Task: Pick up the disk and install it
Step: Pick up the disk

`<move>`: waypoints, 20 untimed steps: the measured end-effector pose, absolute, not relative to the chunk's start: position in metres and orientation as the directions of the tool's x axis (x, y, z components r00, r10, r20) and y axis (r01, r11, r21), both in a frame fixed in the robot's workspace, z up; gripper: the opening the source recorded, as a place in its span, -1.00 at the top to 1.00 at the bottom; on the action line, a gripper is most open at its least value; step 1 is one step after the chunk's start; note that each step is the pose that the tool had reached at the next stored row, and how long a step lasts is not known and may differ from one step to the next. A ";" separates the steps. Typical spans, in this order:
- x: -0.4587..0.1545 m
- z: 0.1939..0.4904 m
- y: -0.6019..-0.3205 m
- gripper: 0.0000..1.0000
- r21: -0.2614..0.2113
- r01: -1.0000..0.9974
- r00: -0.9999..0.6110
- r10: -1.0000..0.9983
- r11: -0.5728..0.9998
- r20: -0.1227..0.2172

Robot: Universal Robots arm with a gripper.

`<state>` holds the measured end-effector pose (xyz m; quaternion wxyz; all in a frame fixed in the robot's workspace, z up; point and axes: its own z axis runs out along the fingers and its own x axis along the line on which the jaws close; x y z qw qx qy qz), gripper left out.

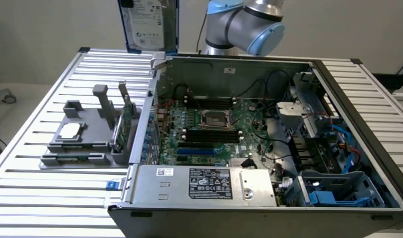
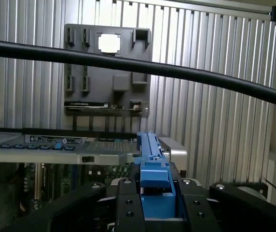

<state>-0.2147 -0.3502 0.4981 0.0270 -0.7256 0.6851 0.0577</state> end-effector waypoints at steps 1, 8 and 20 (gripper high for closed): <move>-0.210 0.500 -0.352 0.34 0.040 -0.997 0.054 -0.991 -0.060 -0.121; -0.178 0.507 -0.365 0.34 0.041 -0.997 0.054 -0.991 -0.060 -0.121; -0.132 0.509 -0.393 0.34 0.041 -0.997 0.054 -0.991 -0.060 -0.121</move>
